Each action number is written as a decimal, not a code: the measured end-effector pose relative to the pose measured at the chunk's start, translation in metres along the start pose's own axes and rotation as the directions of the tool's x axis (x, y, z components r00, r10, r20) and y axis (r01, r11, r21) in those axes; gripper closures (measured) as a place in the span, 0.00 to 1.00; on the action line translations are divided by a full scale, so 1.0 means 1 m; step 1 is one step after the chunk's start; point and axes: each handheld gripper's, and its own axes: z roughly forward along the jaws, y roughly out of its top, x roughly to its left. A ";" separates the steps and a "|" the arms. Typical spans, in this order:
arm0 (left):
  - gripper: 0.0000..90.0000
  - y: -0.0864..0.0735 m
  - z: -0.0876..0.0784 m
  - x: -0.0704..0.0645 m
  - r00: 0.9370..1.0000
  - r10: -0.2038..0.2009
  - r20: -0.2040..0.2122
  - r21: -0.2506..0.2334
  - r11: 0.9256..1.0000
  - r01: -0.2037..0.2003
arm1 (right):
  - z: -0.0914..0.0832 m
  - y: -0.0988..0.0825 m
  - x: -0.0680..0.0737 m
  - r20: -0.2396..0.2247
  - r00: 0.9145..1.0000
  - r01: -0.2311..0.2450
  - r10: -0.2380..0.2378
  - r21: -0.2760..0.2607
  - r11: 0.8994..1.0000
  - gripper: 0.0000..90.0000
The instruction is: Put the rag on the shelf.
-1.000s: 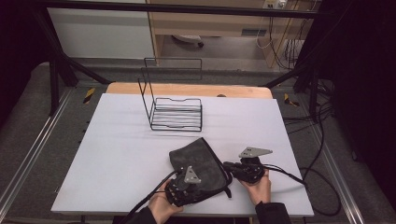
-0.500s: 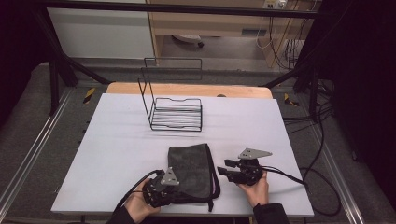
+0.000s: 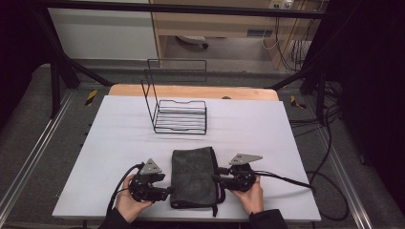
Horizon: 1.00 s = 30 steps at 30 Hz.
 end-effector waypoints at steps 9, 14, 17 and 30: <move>0.31 -0.006 0.007 0.007 0.999 -0.047 -0.010 -0.011 0.999 0.046 | 0.007 -0.002 0.003 -0.011 1.000 -0.026 0.026 -0.003 1.000 0.95; 0.33 -0.005 0.011 0.001 0.996 -0.070 0.048 -0.008 0.998 0.070 | -0.002 0.003 -0.001 0.061 0.998 -0.002 0.003 -0.020 1.000 0.92; 0.36 -0.006 0.015 -0.005 0.994 -0.074 0.075 0.004 0.997 0.074 | 0.005 0.000 -0.003 0.091 0.996 0.006 -0.009 0.028 1.000 0.71; 0.69 -0.013 0.023 -0.026 0.985 -0.141 0.094 0.050 0.989 0.137 | 0.009 -0.003 -0.004 0.100 0.995 0.015 -0.018 0.026 1.000 0.70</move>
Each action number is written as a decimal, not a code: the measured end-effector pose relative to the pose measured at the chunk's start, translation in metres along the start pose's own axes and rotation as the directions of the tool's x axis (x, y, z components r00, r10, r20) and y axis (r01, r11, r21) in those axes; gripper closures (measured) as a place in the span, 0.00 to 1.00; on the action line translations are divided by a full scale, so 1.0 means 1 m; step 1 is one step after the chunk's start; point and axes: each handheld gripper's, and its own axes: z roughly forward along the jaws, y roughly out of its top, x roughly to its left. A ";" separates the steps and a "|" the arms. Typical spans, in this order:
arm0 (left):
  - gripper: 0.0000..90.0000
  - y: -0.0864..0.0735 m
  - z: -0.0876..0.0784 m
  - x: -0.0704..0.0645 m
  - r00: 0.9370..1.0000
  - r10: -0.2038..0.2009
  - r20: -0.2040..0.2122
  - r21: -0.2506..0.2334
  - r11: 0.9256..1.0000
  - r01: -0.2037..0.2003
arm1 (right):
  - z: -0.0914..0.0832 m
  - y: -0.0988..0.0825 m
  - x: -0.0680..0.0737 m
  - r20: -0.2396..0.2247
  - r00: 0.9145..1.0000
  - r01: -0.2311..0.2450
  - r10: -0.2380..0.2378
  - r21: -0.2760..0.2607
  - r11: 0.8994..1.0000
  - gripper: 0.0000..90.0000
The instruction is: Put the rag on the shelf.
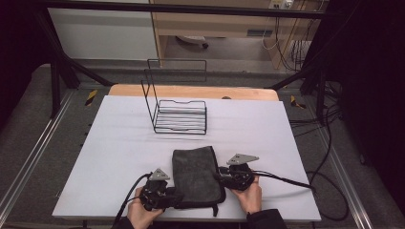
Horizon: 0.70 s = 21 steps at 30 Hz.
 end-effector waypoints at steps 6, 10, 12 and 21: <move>0.91 0.003 -0.002 0.000 1.000 -0.017 -0.011 0.010 1.000 0.017 | 0.000 -0.001 0.003 -0.027 0.999 -0.021 0.021 -0.003 1.000 0.87; 0.93 0.004 -0.007 0.003 1.000 0.007 -0.016 0.019 1.000 -0.006 | 0.000 -0.001 0.005 -0.029 0.999 -0.035 0.035 -0.007 0.999 0.88; 0.93 0.004 -0.011 0.006 0.999 0.021 -0.024 0.025 0.999 -0.020 | 0.000 -0.001 0.007 -0.047 0.997 -0.058 0.058 -0.010 0.998 0.89; 0.92 -0.002 -0.024 0.022 0.998 0.046 -0.033 0.028 0.999 -0.045 | 0.007 0.000 0.017 -0.076 0.995 -0.066 0.064 -0.022 0.998 0.80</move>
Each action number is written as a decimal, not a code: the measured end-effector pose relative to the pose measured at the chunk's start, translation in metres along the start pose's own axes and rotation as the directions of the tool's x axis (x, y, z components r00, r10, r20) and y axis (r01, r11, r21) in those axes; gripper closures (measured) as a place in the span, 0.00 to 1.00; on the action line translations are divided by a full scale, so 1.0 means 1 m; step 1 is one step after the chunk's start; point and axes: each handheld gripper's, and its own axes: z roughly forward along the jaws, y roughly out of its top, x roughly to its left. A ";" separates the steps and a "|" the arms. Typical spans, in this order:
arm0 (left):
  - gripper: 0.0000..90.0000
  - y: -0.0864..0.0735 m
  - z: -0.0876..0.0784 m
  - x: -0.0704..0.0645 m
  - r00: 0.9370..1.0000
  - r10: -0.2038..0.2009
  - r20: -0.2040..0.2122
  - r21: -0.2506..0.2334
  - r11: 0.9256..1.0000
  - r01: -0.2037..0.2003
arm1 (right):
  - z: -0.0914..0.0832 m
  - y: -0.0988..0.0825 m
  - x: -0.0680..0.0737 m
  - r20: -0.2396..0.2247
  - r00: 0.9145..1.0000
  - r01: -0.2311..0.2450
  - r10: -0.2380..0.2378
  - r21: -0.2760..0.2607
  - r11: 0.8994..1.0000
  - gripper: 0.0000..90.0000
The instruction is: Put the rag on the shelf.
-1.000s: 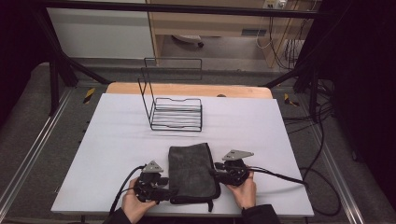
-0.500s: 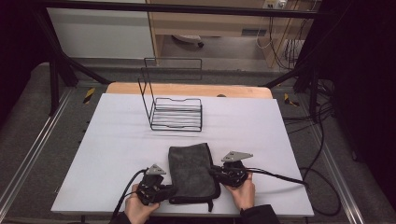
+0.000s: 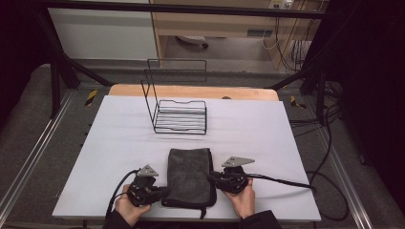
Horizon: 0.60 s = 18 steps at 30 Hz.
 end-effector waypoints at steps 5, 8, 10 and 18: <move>0.77 -0.001 -0.003 0.002 0.999 0.049 -0.008 -0.020 0.999 -0.049 | -0.008 0.005 -0.002 0.006 0.999 0.033 -0.033 -0.039 0.999 0.58; 0.69 0.000 -0.009 0.008 0.998 0.057 -0.019 -0.042 0.997 -0.058 | -0.010 0.006 -0.005 0.006 0.999 0.033 -0.033 -0.043 0.999 0.51; 0.55 0.002 -0.013 0.012 0.998 0.061 -0.025 -0.075 0.995 -0.062 | -0.013 0.008 -0.010 0.012 1.000 0.029 -0.029 -0.034 0.999 0.42; 0.32 0.015 -0.020 0.029 0.995 0.079 -0.053 -0.109 0.990 -0.084 | -0.019 0.014 -0.016 0.014 0.998 0.067 -0.066 -0.054 0.996 0.18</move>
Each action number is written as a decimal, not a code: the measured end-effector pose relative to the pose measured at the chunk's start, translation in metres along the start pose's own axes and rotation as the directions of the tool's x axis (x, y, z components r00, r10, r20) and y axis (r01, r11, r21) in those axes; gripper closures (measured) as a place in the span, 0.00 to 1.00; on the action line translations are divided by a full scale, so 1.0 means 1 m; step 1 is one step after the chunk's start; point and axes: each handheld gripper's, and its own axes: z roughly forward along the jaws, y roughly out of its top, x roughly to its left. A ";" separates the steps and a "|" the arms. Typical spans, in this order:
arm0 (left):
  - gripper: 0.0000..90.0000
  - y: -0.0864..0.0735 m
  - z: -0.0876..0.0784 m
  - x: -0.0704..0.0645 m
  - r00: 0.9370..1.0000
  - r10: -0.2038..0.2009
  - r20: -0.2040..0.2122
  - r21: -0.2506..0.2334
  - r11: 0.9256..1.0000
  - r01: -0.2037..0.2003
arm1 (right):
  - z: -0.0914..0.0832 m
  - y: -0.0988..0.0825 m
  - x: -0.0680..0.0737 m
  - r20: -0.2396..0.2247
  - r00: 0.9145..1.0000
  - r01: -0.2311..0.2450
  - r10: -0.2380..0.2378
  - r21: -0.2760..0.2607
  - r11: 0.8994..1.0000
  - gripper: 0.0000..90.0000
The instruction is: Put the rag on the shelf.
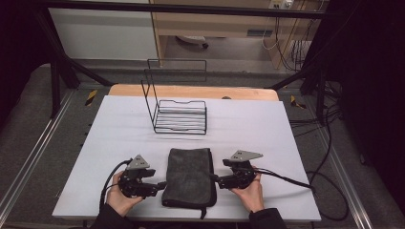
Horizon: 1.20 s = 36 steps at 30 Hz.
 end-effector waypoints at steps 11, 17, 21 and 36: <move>0.13 0.028 0.009 0.023 0.999 0.004 -0.032 -0.013 1.000 -0.004 | -0.003 -0.003 -0.008 0.003 1.000 -0.026 0.026 0.012 1.000 0.03; 0.12 0.043 0.016 0.034 0.997 -0.017 -0.069 -0.021 1.000 0.015 | -0.007 -0.006 -0.014 0.010 0.999 -0.038 0.038 0.010 0.999 0.01; 0.13 0.049 0.022 0.041 0.996 -0.040 -0.086 -0.032 0.999 0.037 | -0.011 -0.008 -0.016 0.017 0.999 -0.045 0.045 0.006 0.999 0.01; 0.38 0.063 0.058 0.052 0.991 -0.096 -0.093 -0.003 0.995 0.096 | -0.013 -0.012 -0.016 0.026 0.999 -0.043 0.043 0.008 0.999 0.02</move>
